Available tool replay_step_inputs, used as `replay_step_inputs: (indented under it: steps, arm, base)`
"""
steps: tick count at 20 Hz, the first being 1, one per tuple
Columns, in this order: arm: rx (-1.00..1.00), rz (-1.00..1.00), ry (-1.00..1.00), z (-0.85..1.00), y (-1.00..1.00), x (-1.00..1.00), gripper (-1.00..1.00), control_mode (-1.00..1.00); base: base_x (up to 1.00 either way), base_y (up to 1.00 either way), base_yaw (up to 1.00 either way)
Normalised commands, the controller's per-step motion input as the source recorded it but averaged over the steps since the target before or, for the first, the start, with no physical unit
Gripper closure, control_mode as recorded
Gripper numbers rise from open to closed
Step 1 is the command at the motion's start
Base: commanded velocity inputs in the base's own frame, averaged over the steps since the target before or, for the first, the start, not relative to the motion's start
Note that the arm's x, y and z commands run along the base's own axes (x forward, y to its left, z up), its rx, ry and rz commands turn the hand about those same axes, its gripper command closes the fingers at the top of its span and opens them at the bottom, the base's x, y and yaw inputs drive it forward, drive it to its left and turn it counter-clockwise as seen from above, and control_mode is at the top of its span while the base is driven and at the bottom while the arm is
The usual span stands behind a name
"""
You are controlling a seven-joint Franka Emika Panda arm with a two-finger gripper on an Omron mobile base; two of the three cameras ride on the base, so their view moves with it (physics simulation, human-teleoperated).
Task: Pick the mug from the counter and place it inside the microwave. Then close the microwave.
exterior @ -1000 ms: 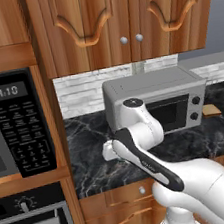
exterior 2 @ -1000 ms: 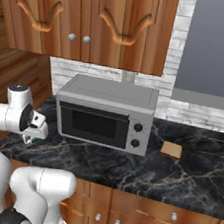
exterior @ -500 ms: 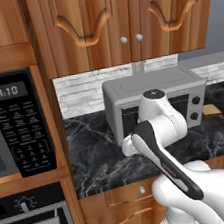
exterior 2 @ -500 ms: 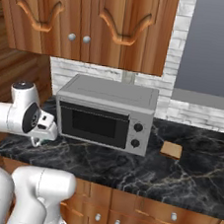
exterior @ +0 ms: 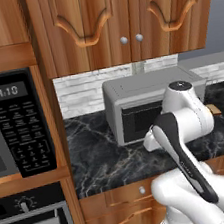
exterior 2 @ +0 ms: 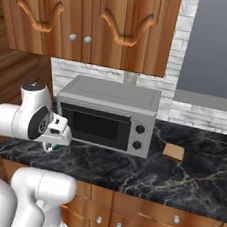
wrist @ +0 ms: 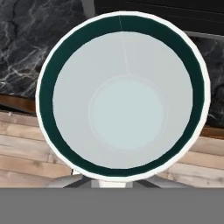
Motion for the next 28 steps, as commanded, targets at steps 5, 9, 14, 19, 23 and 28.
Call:
replay_step_inputs:
  steps: [5, 9, 14, 19, 23, 28]
  arm:
    - [0.0, 0.0, 0.0, 0.47, -0.29, -0.44, 1.0, -1.0]
    - [0.0, 0.0, 0.0, 0.53, -0.17, -0.53, 1.0, -1.0]
    - [0.0, 0.0, 0.0, 0.18, -0.29, -0.06, 1.0, -1.0]
    - [0.0, 0.0, 0.0, 0.09, -0.16, -0.07, 1.0, -1.0]
    - [0.0, 0.0, -0.01, -0.04, 0.0, -0.04, 1.0, -1.0]
    - [0.0, 0.0, 0.0, 0.0, 0.0, 0.0, 1.0, -1.0]
  base:
    - [0.0, 0.0, 0.0]
    - [0.0, 0.0, 0.0]
    - [0.0, 0.0, 0.0]
    - [0.0, 0.0, 0.0]
    - [0.0, 0.0, 0.0]
    - [0.0, 0.0, 0.0]
